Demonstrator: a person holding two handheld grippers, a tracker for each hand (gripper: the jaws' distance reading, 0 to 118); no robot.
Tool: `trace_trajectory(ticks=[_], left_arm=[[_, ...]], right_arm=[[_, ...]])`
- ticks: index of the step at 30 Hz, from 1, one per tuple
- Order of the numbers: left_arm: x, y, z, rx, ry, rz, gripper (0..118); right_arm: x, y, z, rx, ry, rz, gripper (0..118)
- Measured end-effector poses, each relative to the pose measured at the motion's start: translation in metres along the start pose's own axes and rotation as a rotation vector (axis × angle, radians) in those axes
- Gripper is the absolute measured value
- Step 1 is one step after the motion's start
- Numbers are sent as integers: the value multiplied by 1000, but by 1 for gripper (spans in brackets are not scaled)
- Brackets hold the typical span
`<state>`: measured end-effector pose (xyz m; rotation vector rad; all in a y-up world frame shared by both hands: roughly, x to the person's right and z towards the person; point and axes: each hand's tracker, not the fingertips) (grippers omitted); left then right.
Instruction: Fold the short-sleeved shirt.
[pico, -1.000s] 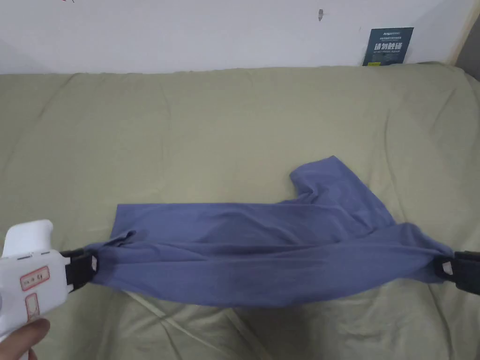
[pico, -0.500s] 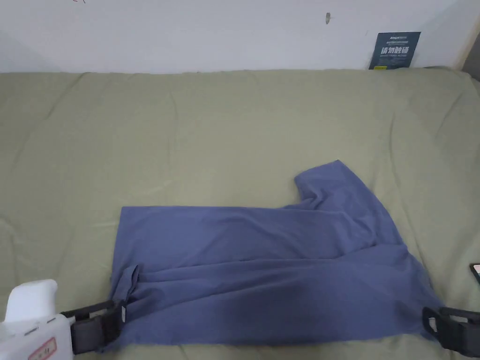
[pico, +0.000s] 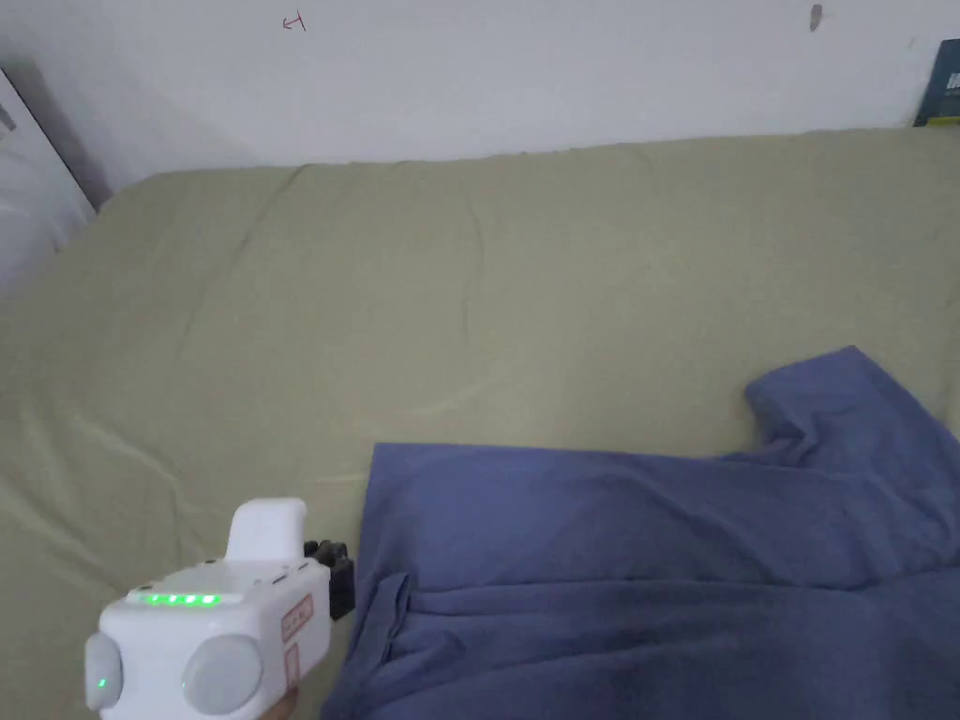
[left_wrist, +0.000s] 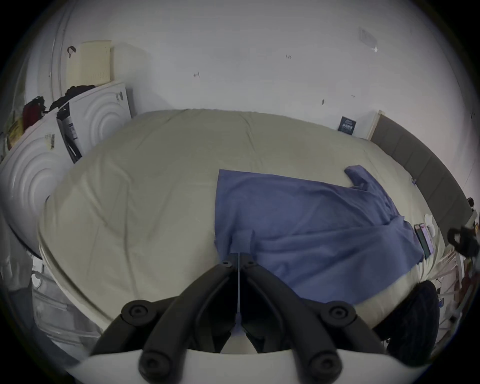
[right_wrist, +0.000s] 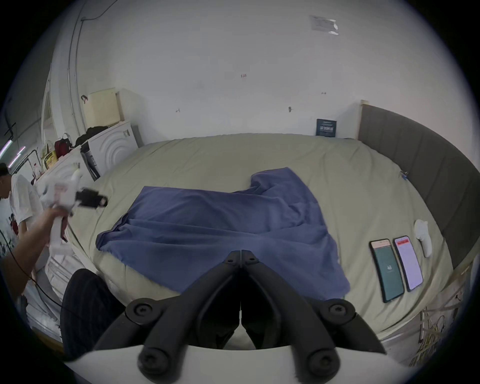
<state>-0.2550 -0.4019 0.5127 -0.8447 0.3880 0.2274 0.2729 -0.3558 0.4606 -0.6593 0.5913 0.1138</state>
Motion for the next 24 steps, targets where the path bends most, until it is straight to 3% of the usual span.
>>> trace_trajectory(ticks=[1, 3, 4, 5, 7, 10, 11, 13, 15, 18, 20, 22, 24], left_arm=[[-10, 18, -25, -2, 0, -6, 16], [-19, 52, -66, -50, -24, -16, 110], [-22, 63, -88, -101, -17, -34, 118], [-28, 75, -116, -153, 3, -58, 114], [1, 96, -128, -74, 44, -142, 116], [37, 115, -144, -133, 71, -128, 116], [4, 117, -164, -170, 63, -103, 116], [12, 118, -179, -220, 102, -129, 115], [19, 107, -188, -263, 90, -201, 109], [23, 104, -175, -225, 80, -175, 94], [27, 104, -163, -227, 6, -119, 61], [38, 101, -153, -232, -5, -203, 6], [46, 98, -146, -243, -22, -205, 5]], right_arm=[[1, -1, -8, -12, 4, -2, 0], [4, -1, -22, -40, 8, -4, 0], [5, -1, -27, -48, 6, -6, 0], [3, 1, -29, -55, 5, -8, 0], [7, 1, -37, -68, 1, -13, 0], [12, 2, -44, -85, -11, -28, 0], [14, 1, -48, -92, -12, -35, 0], [16, 1, -51, -106, -17, -38, 0], [18, 1, -55, -115, -25, -37, 0], [20, 5, -54, -112, -17, -53, 0], [21, 6, -55, -106, -13, -57, 0], [21, 10, -53, -97, -10, -52, 0], [25, 14, -55, -91, -5, -57, 0]])
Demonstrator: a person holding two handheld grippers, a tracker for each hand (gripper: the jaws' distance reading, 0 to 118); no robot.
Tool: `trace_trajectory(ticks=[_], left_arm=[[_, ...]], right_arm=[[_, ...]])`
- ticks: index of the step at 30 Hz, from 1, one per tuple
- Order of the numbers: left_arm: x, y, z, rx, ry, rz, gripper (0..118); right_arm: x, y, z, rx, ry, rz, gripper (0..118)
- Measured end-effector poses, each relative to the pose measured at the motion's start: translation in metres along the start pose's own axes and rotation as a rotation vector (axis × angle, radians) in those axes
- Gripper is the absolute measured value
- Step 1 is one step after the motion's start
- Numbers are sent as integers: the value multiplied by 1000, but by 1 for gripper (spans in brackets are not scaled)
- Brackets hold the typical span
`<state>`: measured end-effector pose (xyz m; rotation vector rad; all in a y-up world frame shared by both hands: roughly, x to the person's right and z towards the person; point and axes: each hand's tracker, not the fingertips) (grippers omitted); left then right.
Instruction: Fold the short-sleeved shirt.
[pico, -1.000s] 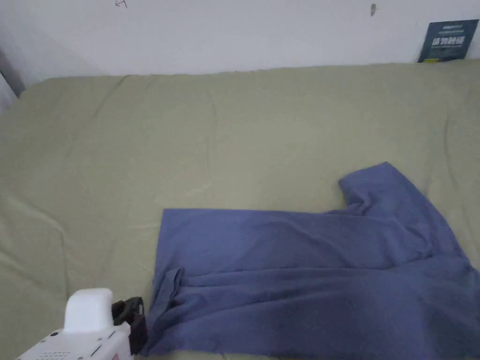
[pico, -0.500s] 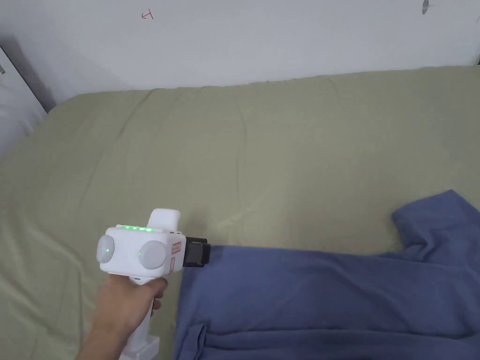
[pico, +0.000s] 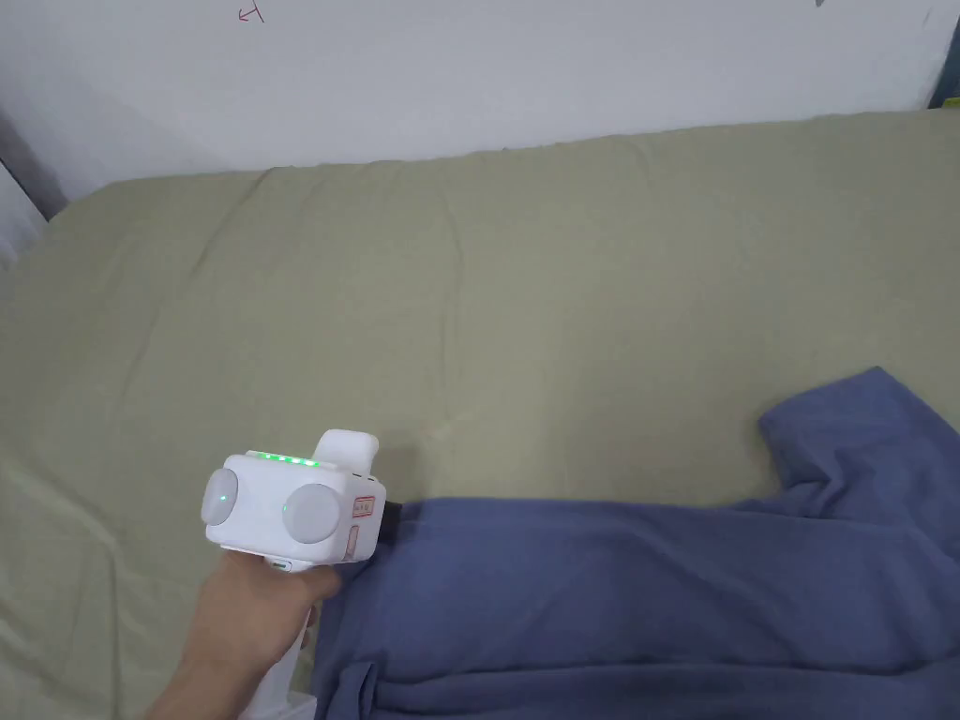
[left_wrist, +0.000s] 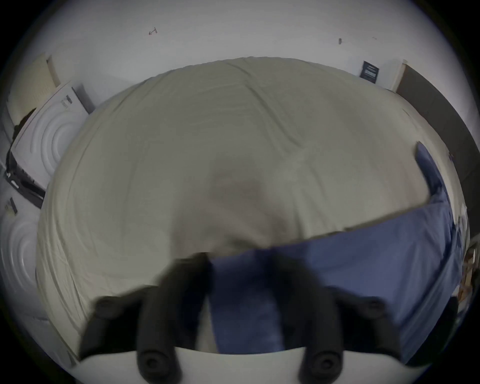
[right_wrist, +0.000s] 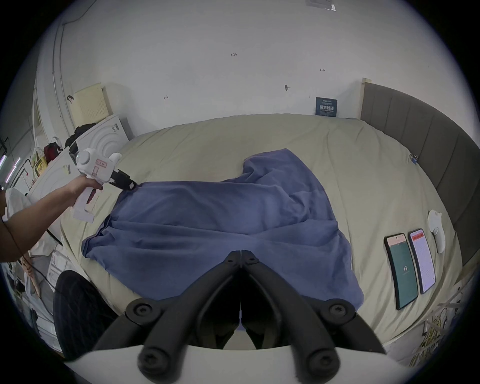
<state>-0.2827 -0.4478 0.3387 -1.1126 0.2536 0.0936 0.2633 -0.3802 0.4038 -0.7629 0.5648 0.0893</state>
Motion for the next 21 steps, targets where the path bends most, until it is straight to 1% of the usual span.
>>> trace_trajectory(ticks=[2, 4, 6, 9, 10, 11, 12, 13, 14, 15, 16, 17, 19, 20, 21], left_arm=[[3, -4, 18, 56, -58, 24, 5], [0, -9, 37, 108, -93, 68, 5], [2, -15, 57, 147, -127, 84, 5], [7, -26, 78, 177, -137, 83, 5], [7, -29, 82, 186, -145, 86, 5], [13, -33, 89, 184, -157, 86, 5], [15, -38, 92, 189, -161, 93, 5], [17, -41, 94, 197, -160, 93, 5], [18, -43, 95, 198, -159, 93, 5], [17, -43, 95, 194, -163, 98, 5], [18, -44, 95, 190, -167, 101, 5], [19, -46, 95, 184, -171, 104, 5], [16, -47, 94, 176, -167, 107, 5], [15, -47, 93, 174, -166, 112, 5], [14, -47, 93, 172, -168, 118, 5]], right_arm=[[9, 7, -4, 1, 2, -21, 0], [21, 15, -13, -6, -9, -22, 0], [37, 28, -26, -27, -61, 3, 0], [66, 54, -58, -66, -119, 40, 0], [75, 62, -69, -80, -122, 57, 0], [86, 72, -83, -90, -133, 76, 4], [95, 83, -97, -65, -153, 92, 27], [105, 92, -109, -55, -140, 86, 69], [117, 105, -125, -65, -120, 61, 118], [127, 116, -144, -122, -72, 16, 117], [134, 122, -159, -170, -32, -6, 117], [140, 131, -165, -151, -14, -15, 117], [146, 142, -184, -189, -110, 10, 116], [148, 144, -193, -221, -119, 33, 116], [142, 141, -207, -243, -141, 44, 116]])
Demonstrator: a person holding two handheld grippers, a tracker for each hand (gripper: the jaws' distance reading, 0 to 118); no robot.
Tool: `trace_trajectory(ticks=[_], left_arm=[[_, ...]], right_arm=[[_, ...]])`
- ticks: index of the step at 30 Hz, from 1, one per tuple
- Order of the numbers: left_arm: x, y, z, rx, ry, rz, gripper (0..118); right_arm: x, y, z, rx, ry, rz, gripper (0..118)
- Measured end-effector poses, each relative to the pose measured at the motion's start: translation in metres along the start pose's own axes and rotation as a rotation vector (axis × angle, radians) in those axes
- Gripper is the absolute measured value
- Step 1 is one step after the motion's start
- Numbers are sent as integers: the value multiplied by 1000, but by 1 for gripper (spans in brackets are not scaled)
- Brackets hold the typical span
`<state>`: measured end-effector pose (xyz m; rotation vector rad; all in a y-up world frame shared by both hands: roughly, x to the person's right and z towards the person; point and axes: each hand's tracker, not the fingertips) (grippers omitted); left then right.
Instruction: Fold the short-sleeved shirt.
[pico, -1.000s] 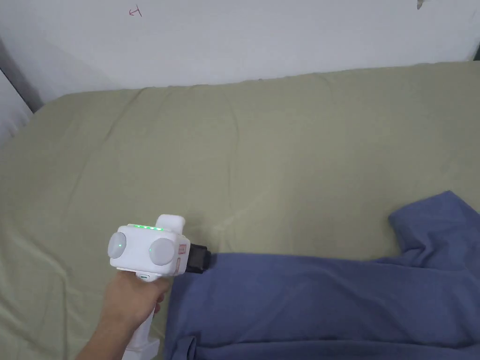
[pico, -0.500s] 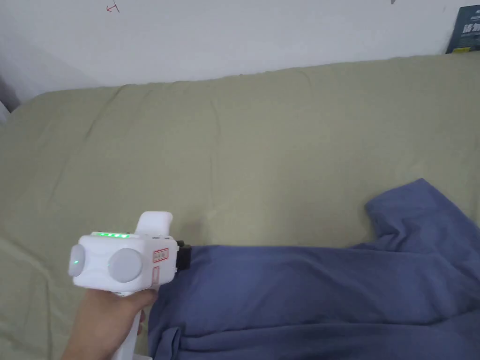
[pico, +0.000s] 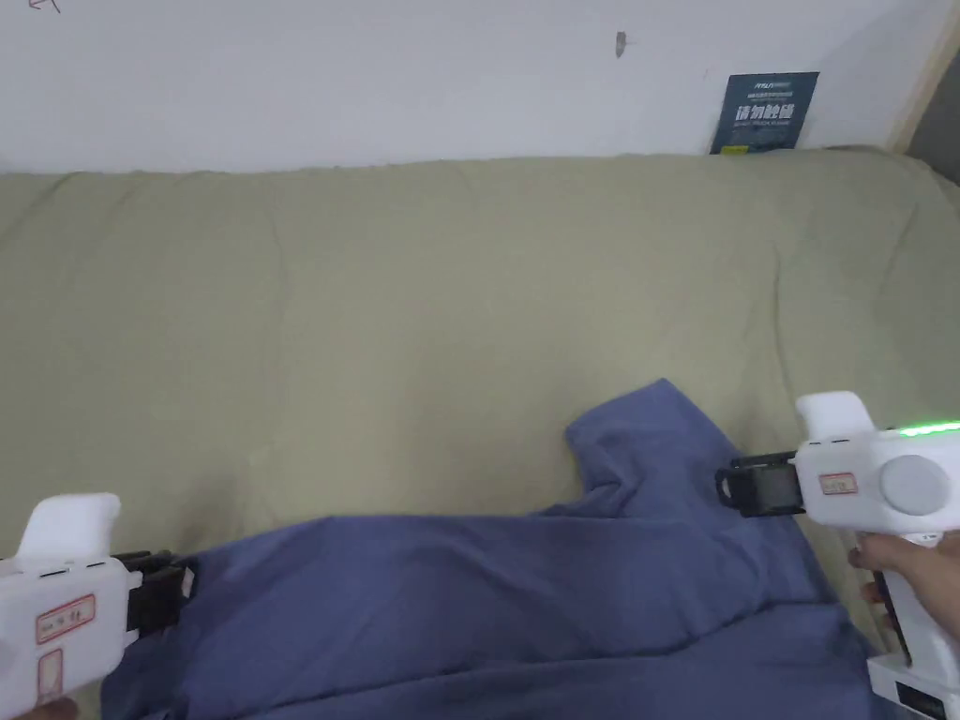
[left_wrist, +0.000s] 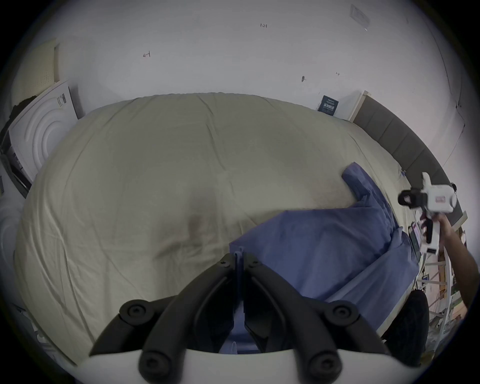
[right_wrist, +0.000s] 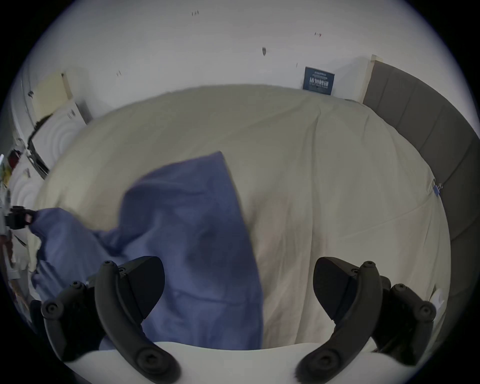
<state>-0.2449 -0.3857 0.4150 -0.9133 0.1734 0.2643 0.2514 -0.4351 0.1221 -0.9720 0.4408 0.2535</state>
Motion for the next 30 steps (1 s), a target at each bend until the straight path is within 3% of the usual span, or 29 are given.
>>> trace_trajectory(ticks=[2, 4, 5, 6, 7, 8, 10, 14, 19, 25, 30], left_arm=[[-3, 2, -1, -2, 4, 9, 5], [-3, 4, -2, -4, 10, 8, 5], [-3, 5, -2, -4, 11, 9, 5], [-3, 6, -2, -4, 12, 7, 5], [-2, 7, -2, -6, 10, 5, 5], [0, 8, -2, -8, 5, 5, 5], [2, 9, -2, -7, -7, 9, 5], [7, 12, 8, -4, 1, -18, 5], [6, -3, 63, 26, 12, -42, 5], [0, -65, 145, 86, 18, -28, 5], [-2, -136, 155, -11, 9, 6, 5]], right_arm=[[-5, 0, -12, -53, -84, 36, 116], [6, -6, -43, -104, -62, 62, 105], [1, -9, -46, -126, -45, 91, 76], [-4, -11, -44, -89, -5, 131, 61], [-18, -12, -30, -34, -56, 173, 43], [-33, -13, -18, -24, -45, 207, 2], [-47, -13, -6, 30, -66, 266, 2], [-46, -3, 26, 95, -26, 261, 2], [-40, -17, 117, 245, 13, 308, 2], [-43, -109, 222, 343, 12, 331, 2], [-35, -197, 226, 274, 6, 251, 2]])
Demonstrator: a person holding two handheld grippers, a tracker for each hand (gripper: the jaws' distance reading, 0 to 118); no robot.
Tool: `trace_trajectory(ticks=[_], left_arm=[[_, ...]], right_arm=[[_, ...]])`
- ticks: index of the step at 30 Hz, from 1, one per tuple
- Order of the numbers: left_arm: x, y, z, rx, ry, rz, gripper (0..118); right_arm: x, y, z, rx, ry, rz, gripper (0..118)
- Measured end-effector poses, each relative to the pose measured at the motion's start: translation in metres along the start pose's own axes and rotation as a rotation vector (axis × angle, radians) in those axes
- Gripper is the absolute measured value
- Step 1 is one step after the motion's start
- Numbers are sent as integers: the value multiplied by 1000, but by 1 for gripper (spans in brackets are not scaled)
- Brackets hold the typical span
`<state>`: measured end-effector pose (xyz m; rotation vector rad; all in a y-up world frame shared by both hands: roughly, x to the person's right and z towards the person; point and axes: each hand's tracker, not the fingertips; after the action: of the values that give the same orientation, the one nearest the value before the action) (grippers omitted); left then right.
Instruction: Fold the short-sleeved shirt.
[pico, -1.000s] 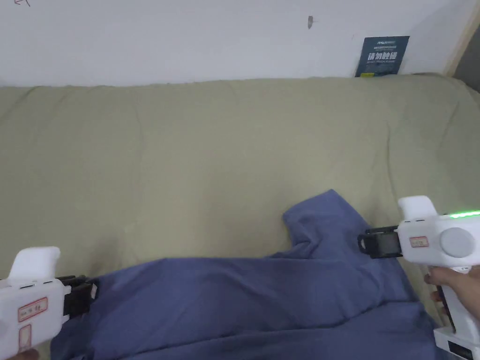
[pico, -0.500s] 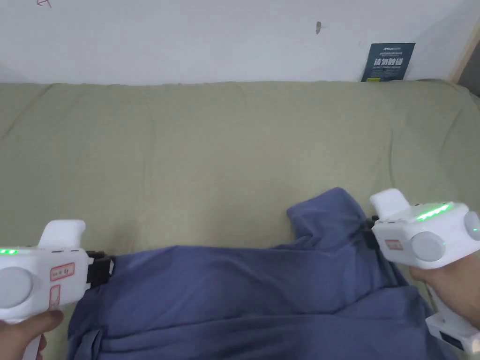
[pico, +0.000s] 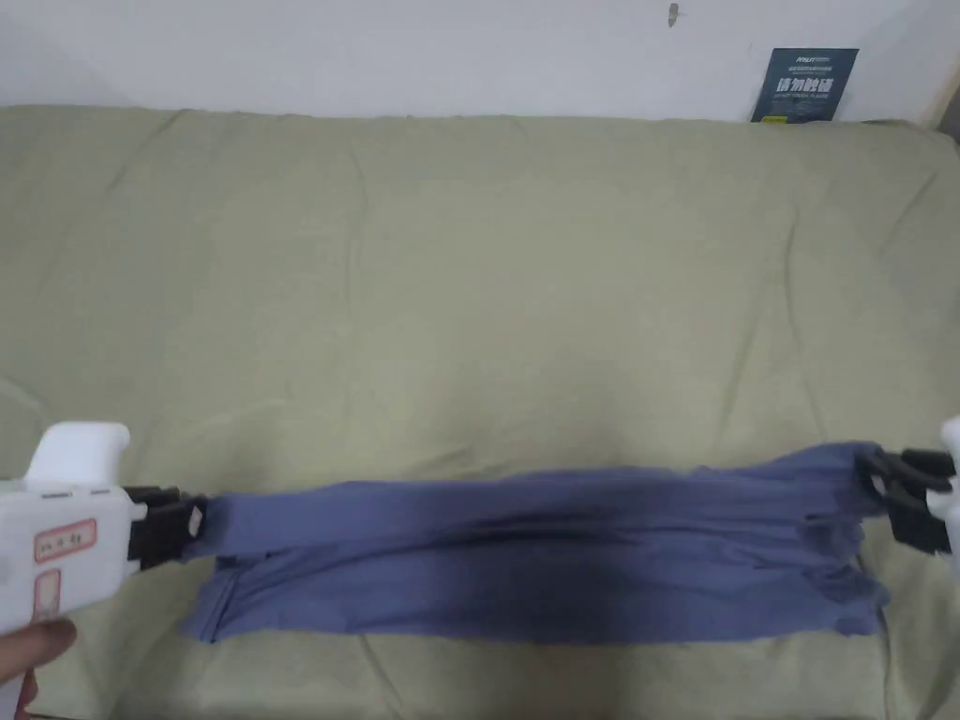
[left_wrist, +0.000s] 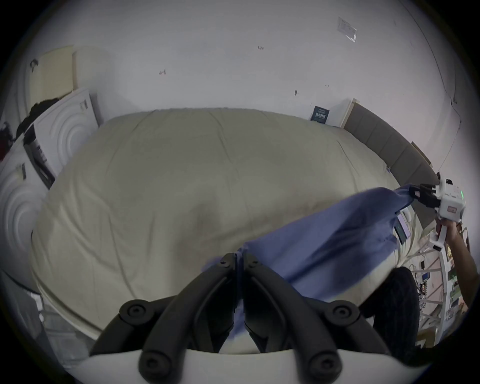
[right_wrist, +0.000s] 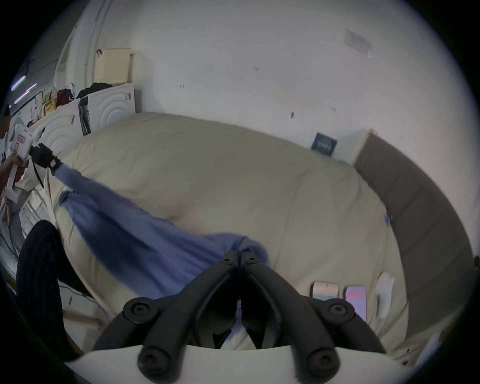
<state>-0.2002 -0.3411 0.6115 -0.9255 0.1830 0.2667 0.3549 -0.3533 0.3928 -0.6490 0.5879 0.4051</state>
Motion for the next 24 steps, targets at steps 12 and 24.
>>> trace_trajectory(ticks=[12, 24], left_arm=[[-2, -42, -30, 128, 1, 163, 118], [-16, -84, 36, 172, 182, 148, 5]], right_arm=[[1, -52, -28, -70, 4, -212, 118], [-101, -20, 94, 190, 145, -393, 0]])
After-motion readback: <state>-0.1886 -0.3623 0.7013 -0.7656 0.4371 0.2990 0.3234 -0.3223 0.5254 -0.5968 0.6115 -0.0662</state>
